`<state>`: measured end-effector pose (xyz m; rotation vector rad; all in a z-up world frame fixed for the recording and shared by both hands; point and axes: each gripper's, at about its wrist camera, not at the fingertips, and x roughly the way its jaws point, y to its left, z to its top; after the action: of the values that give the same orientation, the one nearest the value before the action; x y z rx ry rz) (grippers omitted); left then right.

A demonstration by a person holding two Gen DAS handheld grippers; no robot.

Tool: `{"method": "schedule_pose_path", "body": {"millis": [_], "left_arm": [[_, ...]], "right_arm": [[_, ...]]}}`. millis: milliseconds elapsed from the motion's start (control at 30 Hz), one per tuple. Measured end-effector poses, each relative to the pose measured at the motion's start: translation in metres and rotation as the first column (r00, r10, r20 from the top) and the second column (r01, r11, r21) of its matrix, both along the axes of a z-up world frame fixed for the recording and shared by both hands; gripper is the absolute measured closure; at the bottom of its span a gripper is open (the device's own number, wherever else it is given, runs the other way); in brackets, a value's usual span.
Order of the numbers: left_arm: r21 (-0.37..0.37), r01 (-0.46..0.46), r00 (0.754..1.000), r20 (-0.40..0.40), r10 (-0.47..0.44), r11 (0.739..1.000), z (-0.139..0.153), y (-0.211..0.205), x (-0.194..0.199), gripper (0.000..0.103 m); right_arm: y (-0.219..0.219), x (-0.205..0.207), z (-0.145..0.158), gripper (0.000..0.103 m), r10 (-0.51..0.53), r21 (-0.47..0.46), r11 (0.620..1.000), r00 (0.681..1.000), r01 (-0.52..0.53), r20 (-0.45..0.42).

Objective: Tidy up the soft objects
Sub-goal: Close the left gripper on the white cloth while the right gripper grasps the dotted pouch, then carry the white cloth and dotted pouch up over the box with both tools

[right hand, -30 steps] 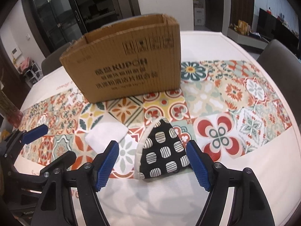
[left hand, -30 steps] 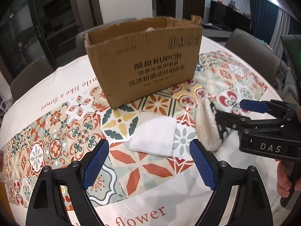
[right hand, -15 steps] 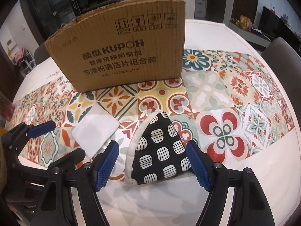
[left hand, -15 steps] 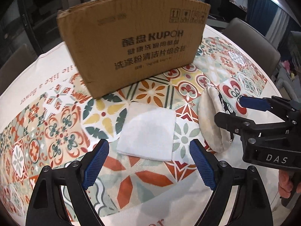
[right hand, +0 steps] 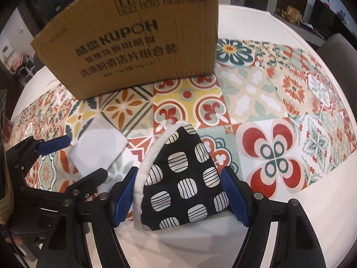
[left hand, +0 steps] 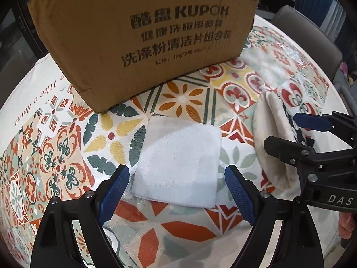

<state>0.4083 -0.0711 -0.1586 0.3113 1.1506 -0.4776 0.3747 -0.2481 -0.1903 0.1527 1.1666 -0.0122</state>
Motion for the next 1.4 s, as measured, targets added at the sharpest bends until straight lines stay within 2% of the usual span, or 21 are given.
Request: {"method": "schedule_pose_path", "body": {"millis": [133,233,333,400,467,567,667,867,1067,1400], "left_arm": [[0.006,-0.017,1.000,-0.011,0.017,1.000,-0.006,-0.001,0.003,0.018],[0.003,-0.023,1.000,-0.007,0.023,1.000,-0.007,-0.006,0.005,0.025],[-0.003,-0.033,0.999,0.001,0.033,0.999,-0.006,-0.007,0.006,0.042],[-0.007,-0.041,0.999,0.006,0.041,0.999,-0.004,-0.007,0.006,0.057],[-0.016,-0.046,0.999,0.009,0.046,0.999,-0.004,-0.007,0.006,0.064],[-0.034,-0.062,0.998,0.009,0.062,0.998,-0.001,-0.002,0.004,0.083],[-0.064,-0.081,0.997,-0.003,0.081,0.995,0.001,0.006,0.001,0.090],[-0.106,-0.106,0.994,-0.023,0.104,0.989,0.004,0.011,-0.008,0.093],[-0.119,-0.117,0.993,-0.002,0.118,0.986,0.013,0.008,-0.021,0.093],[-0.157,-0.137,0.986,0.074,0.150,0.978,0.042,0.010,-0.037,0.093]], "right_arm": [[0.000,0.003,-0.004,0.027,0.003,-0.002,1.000,1.000,-0.003,-0.009],[-0.001,0.006,-0.008,0.025,0.000,0.004,1.000,1.000,0.000,-0.023],[-0.005,0.008,-0.013,0.025,-0.011,0.031,0.999,0.999,0.012,-0.036],[-0.005,0.009,-0.013,0.025,-0.005,0.025,1.000,0.999,0.005,-0.035],[-0.003,0.009,-0.013,0.025,-0.001,0.015,1.000,0.999,0.001,-0.033],[-0.003,0.008,-0.013,0.025,-0.001,0.007,1.000,1.000,0.001,-0.026],[-0.001,0.008,-0.014,0.029,0.002,-0.006,1.000,1.000,-0.003,-0.018],[0.000,0.003,-0.012,0.043,0.005,-0.002,1.000,1.000,-0.005,0.009],[-0.011,-0.005,-0.007,0.055,-0.013,0.037,0.999,0.999,0.011,0.033],[-0.021,-0.017,0.005,0.057,-0.039,0.083,0.996,0.997,0.033,0.073]]}}
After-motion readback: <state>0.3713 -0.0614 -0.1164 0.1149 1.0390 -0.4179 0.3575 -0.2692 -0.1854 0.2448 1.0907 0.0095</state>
